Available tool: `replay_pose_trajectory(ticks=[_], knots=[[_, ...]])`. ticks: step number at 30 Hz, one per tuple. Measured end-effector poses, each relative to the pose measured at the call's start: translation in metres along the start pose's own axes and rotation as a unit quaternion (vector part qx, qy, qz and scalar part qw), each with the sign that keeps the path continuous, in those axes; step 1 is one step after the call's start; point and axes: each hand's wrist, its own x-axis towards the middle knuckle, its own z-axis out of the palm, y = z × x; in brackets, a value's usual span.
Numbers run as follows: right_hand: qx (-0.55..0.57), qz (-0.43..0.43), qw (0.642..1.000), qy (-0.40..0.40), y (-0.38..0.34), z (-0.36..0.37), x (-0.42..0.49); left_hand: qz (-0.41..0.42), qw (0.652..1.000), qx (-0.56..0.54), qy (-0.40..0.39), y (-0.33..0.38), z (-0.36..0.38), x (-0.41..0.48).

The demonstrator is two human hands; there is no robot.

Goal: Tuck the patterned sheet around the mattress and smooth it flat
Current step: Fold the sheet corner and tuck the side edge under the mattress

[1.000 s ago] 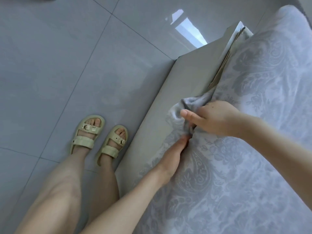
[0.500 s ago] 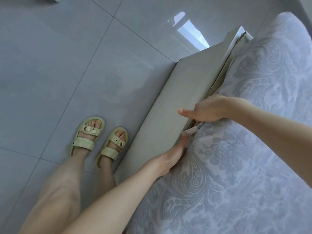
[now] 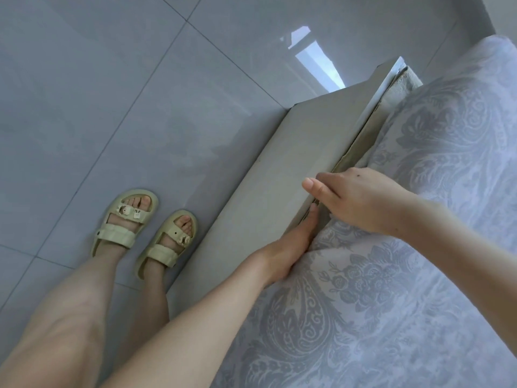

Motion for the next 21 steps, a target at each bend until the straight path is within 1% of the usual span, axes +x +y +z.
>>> replay_pose_trajectory(ticks=[1, 2, 4, 6, 8, 9, 12, 14, 16, 21], knots=[[-0.004, -0.007, 1.000, 0.011, 0.001, 0.001, -0.003, -0.016, 1.000, 0.010, -0.010, 0.004, 0.002, 0.002], [-0.013, -0.009, 1.000, 0.017, 0.001, 0.000, -0.004, -0.044, 0.998, 0.012, -0.035, 0.007, 0.002, 0.004], [-0.062, -0.004, 0.998, 0.023, 0.006, -0.005, 0.000, -0.092, 0.994, -0.008, -0.065, 0.012, 0.000, 0.003], [-0.141, 0.011, 0.990, 0.020, 0.019, -0.015, 0.010, -0.110, 0.993, -0.023, -0.048, 0.015, -0.002, 0.004], [-0.204, 0.029, 0.978, -0.016, 0.032, -0.025, 0.025, -0.121, 0.991, -0.054, -0.005, 0.013, -0.007, 0.004], [-0.219, 0.038, 0.974, -0.044, 0.036, -0.029, 0.032, -0.119, 0.990, -0.074, 0.014, 0.014, -0.009, -0.001], [-0.236, 0.081, 0.959, -0.130, 0.042, -0.032, 0.055, -0.080, 0.989, -0.112, 0.046, 0.007, -0.016, -0.011], [-0.256, 0.130, 0.940, -0.184, 0.046, -0.025, 0.071, -0.058, 0.990, -0.128, 0.029, 0.002, -0.014, -0.016], [-0.258, 0.162, 0.926, -0.224, 0.047, -0.015, 0.086, -0.068, 0.991, -0.118, 0.002, -0.001, -0.006, -0.012], [-0.193, 0.186, 0.925, -0.270, 0.046, -0.012, 0.102, -0.093, 0.989, -0.110, -0.015, 0.010, 0.003, 0.001]])
